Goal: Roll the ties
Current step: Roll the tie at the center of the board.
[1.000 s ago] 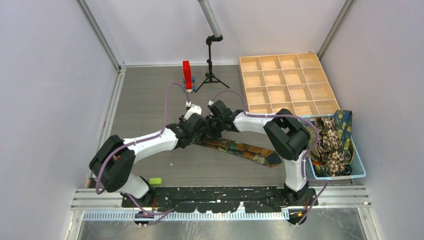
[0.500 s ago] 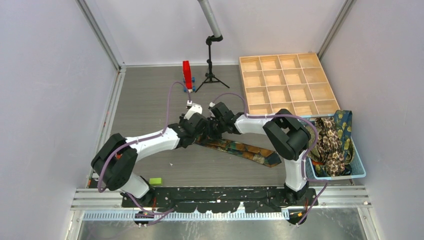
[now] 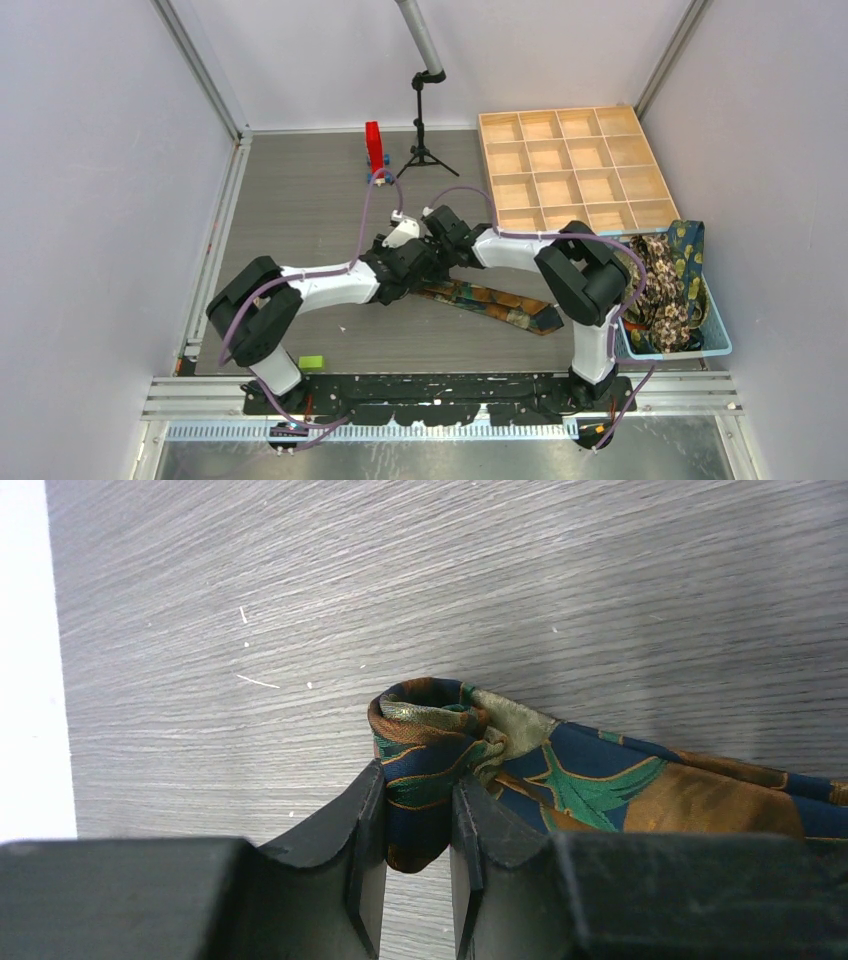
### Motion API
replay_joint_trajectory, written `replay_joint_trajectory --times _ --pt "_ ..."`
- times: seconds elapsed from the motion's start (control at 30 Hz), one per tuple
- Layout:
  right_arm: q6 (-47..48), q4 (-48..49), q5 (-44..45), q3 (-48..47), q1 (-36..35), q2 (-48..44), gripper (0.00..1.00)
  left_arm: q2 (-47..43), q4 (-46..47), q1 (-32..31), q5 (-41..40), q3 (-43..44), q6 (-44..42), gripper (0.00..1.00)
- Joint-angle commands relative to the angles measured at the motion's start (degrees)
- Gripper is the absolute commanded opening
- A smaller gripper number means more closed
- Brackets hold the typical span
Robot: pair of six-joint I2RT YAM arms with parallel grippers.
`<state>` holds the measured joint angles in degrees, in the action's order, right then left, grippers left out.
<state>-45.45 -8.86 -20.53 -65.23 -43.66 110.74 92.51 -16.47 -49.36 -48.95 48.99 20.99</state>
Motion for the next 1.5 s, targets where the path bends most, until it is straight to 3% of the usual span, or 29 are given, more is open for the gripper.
replay_joint_trajectory --times 0.0,0.5,0.67,1.03,1.47 --pt "1.82 -6.3 3.28 -2.18 0.18 -6.41 0.22 2.57 1.18 -2.08 -5.54 2.77 1.85 0.12" --pt "2.75 -17.23 13.13 -1.1 3.69 -15.04 0.23 9.26 -3.45 -5.21 -1.95 6.96 3.59 0.17" --pt "3.02 -18.26 13.34 -0.99 4.48 -16.22 0.23 9.09 -3.84 -5.35 0.16 7.18 3.7 0.27" --pt "4.11 -19.22 13.86 -2.53 5.84 -15.63 0.23 6.46 -5.08 -5.39 3.08 8.15 2.8 0.59" --pt "5.48 -22.14 15.09 -7.27 6.73 -16.4 0.23 2.19 -9.21 -5.39 6.97 12.65 2.56 0.71"
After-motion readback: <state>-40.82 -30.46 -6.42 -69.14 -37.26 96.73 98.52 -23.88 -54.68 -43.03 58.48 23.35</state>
